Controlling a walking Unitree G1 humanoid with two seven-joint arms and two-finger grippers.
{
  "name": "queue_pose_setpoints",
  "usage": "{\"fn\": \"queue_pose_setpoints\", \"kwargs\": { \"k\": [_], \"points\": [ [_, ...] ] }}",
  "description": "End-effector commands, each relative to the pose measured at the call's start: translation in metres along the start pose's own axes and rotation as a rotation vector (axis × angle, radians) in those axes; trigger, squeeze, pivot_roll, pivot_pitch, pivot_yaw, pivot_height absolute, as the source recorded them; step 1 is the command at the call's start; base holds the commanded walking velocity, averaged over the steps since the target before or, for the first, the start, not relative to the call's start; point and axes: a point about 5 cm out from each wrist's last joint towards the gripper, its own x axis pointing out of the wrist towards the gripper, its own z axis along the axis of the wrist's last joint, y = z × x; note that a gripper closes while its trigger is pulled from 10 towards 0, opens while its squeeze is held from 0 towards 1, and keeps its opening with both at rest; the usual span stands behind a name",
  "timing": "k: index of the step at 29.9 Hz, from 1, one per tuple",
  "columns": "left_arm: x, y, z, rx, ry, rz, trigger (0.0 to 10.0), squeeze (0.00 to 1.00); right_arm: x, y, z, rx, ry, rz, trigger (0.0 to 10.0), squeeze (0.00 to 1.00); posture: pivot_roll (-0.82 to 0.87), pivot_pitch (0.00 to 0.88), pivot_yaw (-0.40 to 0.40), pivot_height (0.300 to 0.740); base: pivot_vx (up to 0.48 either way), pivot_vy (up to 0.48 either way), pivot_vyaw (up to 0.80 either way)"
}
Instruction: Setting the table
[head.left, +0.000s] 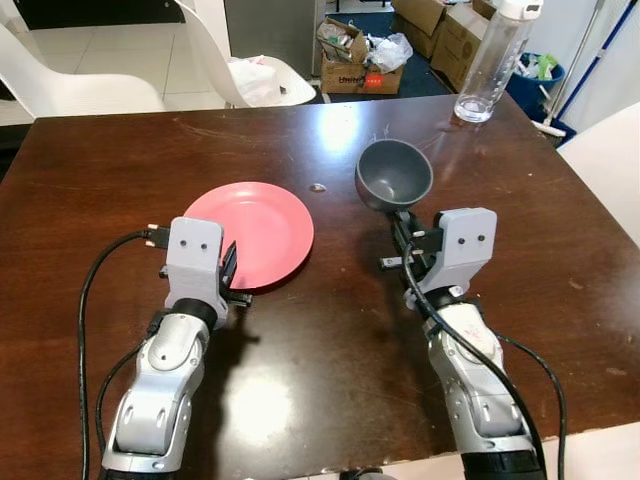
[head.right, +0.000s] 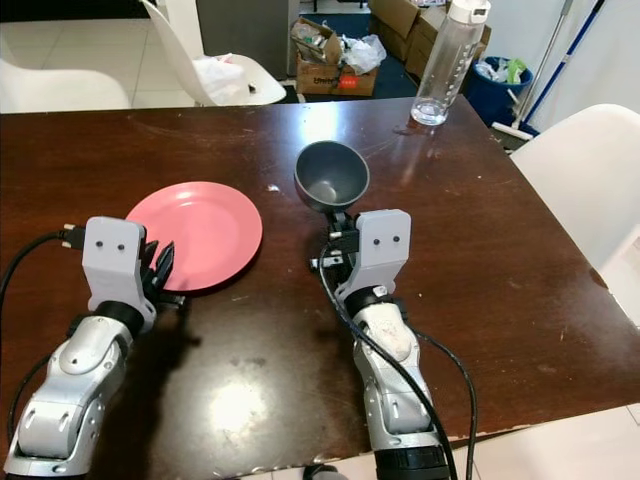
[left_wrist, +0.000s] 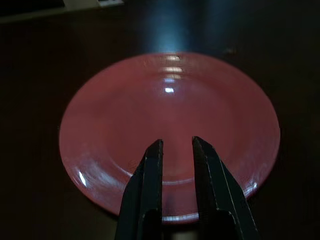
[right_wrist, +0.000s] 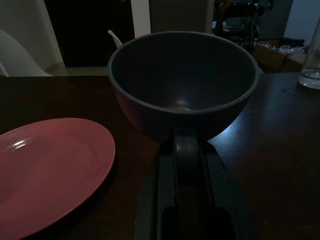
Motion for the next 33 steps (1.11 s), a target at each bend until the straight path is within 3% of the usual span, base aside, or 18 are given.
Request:
{"fn": "queue_pose_setpoints", "kwargs": {
  "k": [1,9,11,26,33],
  "points": [
    [-0.004,0.000,-0.004,-0.012,0.034,-0.015,10.0,0.00,-0.003,0.001,-0.005,-0.009,0.024,-0.002,10.0,0.00,0.02,0.110,0.038,0.740,0.000,0.000,0.00],
    [-0.009,0.017,-0.003,0.003,0.015,0.039,10.0,0.00,-0.003,0.003,-0.014,-0.011,0.052,-0.023,10.0,0.00,0.01,0.096,0.044,0.740,0.000,0.000,0.00],
    [-0.006,0.025,-0.006,-0.017,0.008,0.098,10.0,0.00,-0.005,0.008,-0.018,-0.007,0.064,-0.003,10.0,0.00,0.02,0.085,0.039,0.740,0.000,0.000,0.00],
    [-0.007,0.020,-0.011,0.001,0.017,0.098,10.0,0.00,-0.002,0.011,-0.022,-0.017,0.074,0.023,10.0,0.00,0.03,0.062,0.033,0.740,0.000,0.000,0.00],
    [-0.007,0.023,-0.013,0.008,0.019,0.102,10.0,0.00,-0.002,0.011,-0.023,-0.011,0.074,0.018,10.0,0.00,0.02,0.054,0.029,0.740,-0.289,0.000,0.00]
  ]
}}
